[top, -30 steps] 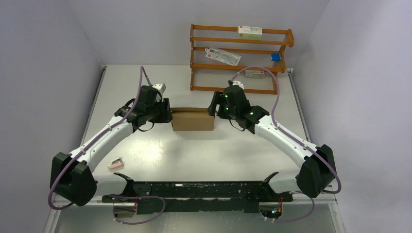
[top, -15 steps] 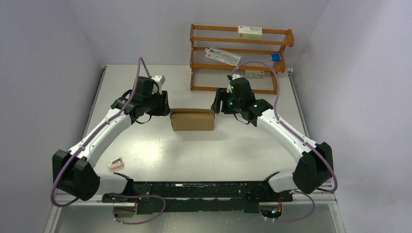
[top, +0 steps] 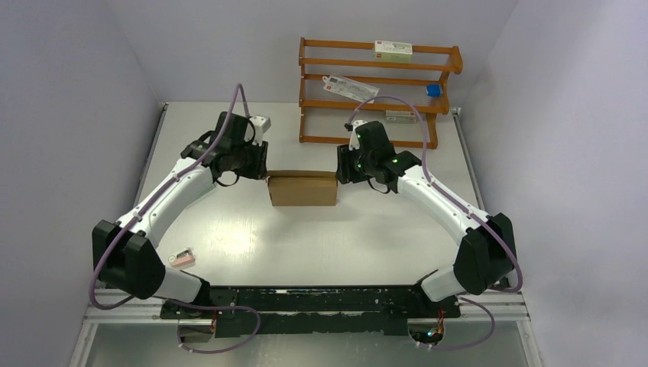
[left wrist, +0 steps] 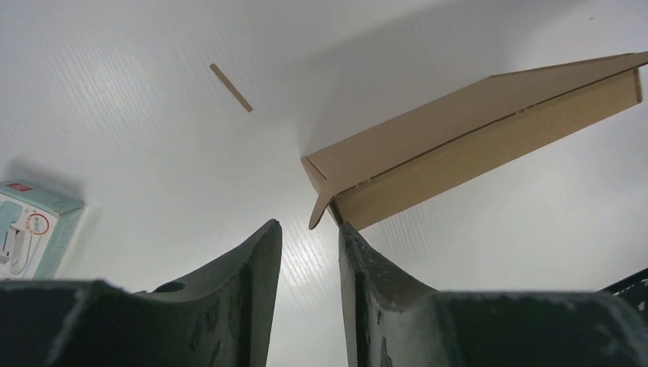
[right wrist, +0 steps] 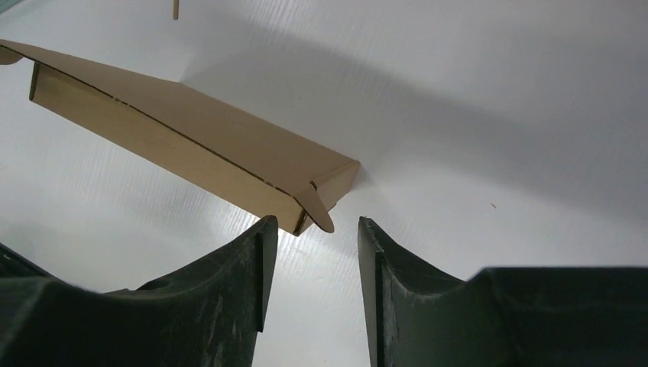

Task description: Fold the paper box

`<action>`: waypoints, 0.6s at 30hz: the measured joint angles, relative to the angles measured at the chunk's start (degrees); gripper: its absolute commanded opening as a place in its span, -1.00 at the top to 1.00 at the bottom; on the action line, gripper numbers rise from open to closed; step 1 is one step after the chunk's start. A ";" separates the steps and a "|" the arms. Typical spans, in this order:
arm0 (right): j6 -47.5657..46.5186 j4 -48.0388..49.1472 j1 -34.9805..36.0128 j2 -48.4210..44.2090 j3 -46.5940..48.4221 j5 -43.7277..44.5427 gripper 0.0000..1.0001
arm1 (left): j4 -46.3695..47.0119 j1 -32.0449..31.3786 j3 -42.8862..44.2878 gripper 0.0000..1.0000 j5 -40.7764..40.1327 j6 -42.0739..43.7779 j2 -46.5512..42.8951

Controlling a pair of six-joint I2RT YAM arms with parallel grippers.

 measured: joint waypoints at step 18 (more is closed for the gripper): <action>-3.80 0.13 0.24 2.84 2.16 -1.53 0.42 | -2.64 0.00 3.85 0.44 2.71 3.82 5.05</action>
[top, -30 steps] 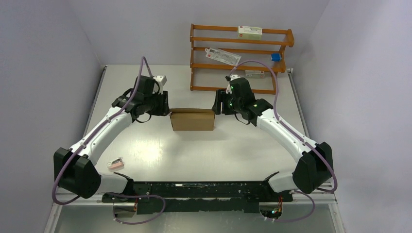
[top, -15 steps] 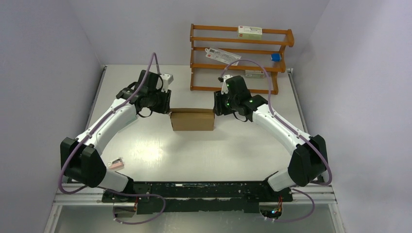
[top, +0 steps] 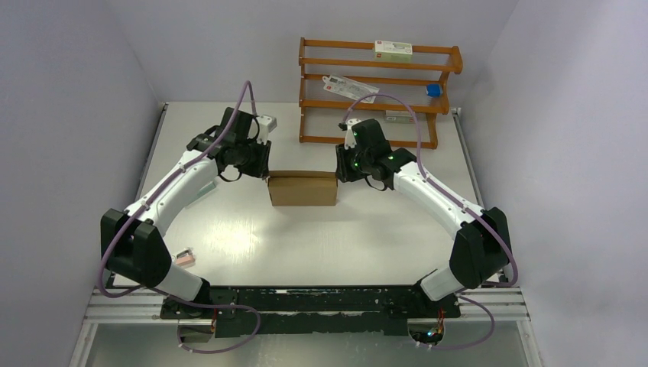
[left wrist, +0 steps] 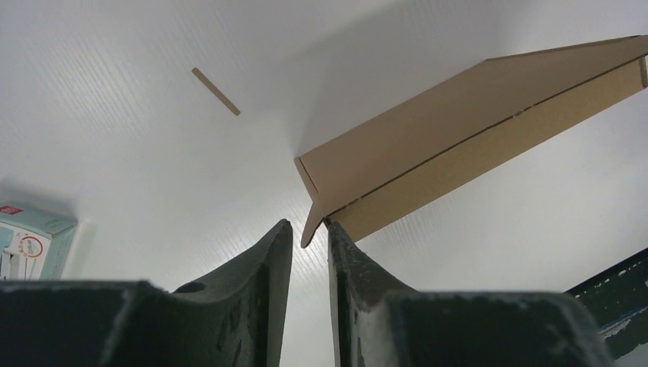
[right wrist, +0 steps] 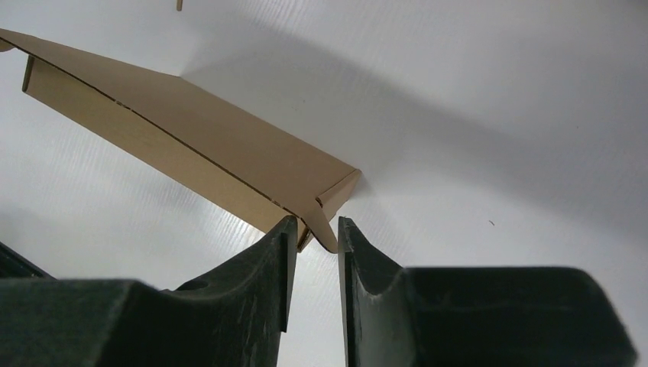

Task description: Fold the paper box

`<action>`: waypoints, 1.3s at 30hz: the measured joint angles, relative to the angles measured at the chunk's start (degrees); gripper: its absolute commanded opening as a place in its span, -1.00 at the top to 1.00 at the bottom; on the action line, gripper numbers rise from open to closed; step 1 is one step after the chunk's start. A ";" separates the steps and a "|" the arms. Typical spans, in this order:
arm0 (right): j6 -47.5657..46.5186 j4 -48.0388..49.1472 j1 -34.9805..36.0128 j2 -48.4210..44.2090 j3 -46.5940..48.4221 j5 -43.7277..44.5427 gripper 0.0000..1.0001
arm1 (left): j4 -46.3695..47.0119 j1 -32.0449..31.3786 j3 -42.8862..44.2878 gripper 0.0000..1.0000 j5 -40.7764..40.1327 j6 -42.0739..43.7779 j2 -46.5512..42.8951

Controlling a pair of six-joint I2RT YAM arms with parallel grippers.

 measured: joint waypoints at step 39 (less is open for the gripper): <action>9.75 0.83 3.50 -1.66 -1.79 8.24 1.00 | 2.95 0.42 -3.45 0.90 4.61 -12.20 -1.53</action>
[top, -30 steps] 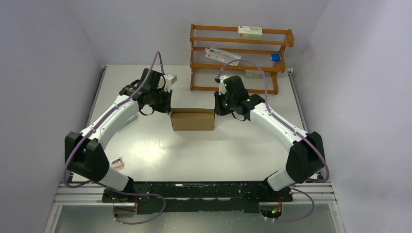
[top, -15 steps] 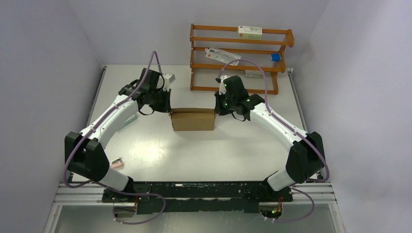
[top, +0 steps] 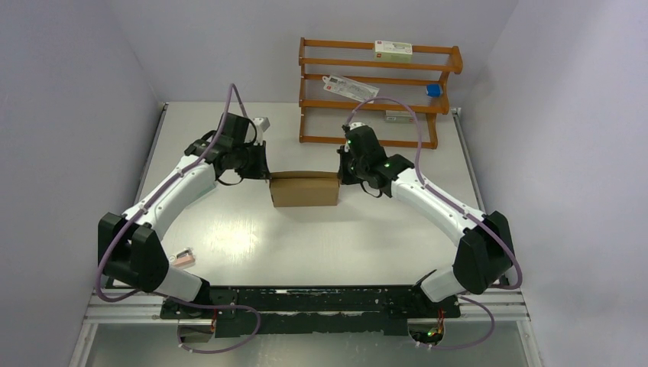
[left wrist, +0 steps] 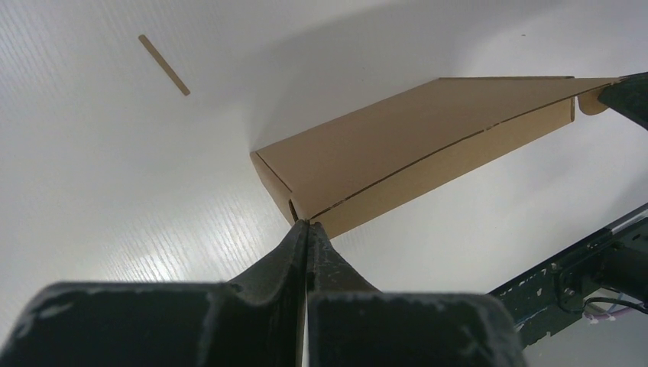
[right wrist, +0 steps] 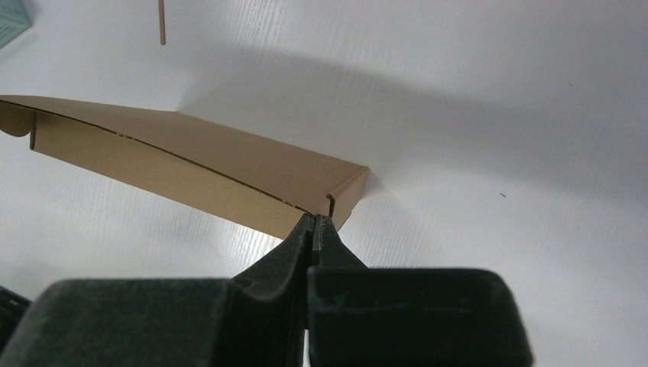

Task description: Fold the paper box

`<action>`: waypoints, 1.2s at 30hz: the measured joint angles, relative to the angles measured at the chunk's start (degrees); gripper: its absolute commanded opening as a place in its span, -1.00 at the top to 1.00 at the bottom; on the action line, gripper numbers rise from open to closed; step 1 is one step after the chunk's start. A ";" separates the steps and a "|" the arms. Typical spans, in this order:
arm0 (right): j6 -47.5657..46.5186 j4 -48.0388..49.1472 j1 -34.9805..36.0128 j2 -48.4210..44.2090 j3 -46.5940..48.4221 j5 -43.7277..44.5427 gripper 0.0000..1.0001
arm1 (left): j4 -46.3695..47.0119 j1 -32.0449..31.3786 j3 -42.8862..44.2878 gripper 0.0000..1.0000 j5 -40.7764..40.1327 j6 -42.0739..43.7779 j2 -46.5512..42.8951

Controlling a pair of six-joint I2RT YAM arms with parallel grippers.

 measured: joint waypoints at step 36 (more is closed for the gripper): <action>3.76 12.31 8.09 -4.15 -9.81 17.09 1.00 | 6.84 0.22 -7.13 0.90 -1.53 -4.79 -4.83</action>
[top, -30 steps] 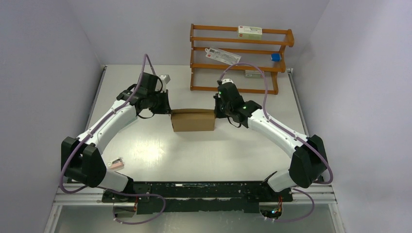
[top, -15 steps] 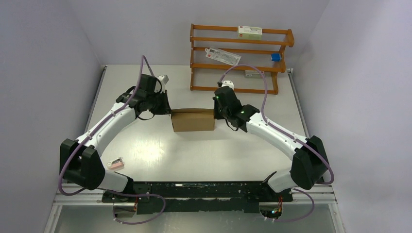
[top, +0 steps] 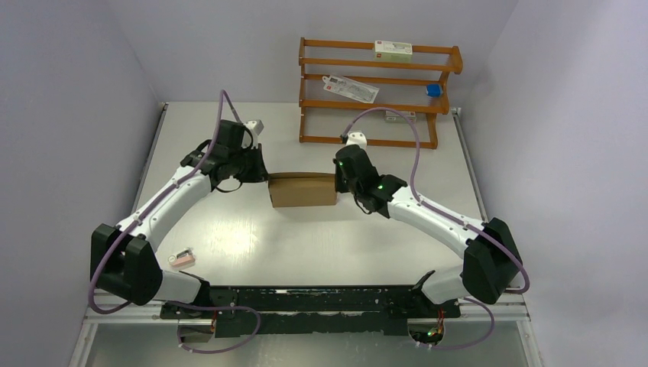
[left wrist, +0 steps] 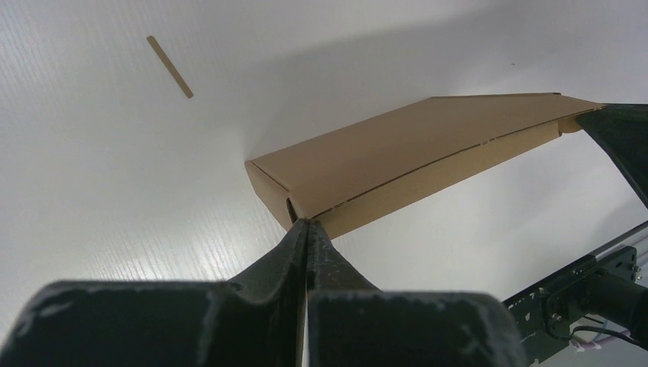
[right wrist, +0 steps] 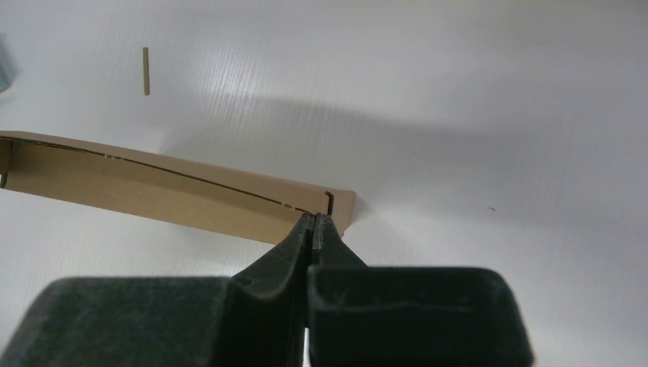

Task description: Fold the paper box

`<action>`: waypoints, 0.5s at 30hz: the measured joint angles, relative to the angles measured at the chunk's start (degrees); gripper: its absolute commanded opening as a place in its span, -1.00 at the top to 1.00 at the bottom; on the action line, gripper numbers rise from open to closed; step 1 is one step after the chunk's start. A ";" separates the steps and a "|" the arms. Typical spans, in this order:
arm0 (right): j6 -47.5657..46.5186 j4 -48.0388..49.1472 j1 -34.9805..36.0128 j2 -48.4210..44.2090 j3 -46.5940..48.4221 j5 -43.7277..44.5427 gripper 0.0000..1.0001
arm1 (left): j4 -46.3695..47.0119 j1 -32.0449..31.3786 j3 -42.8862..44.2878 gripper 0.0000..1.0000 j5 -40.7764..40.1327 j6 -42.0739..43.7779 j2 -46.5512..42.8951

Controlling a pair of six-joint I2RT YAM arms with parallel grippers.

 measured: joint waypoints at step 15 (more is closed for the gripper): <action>-0.35 3.17 1.07 -0.09 -1.36 -0.50 1.00 | -2.36 -0.35 2.43 0.89 -4.85 4.79 1.09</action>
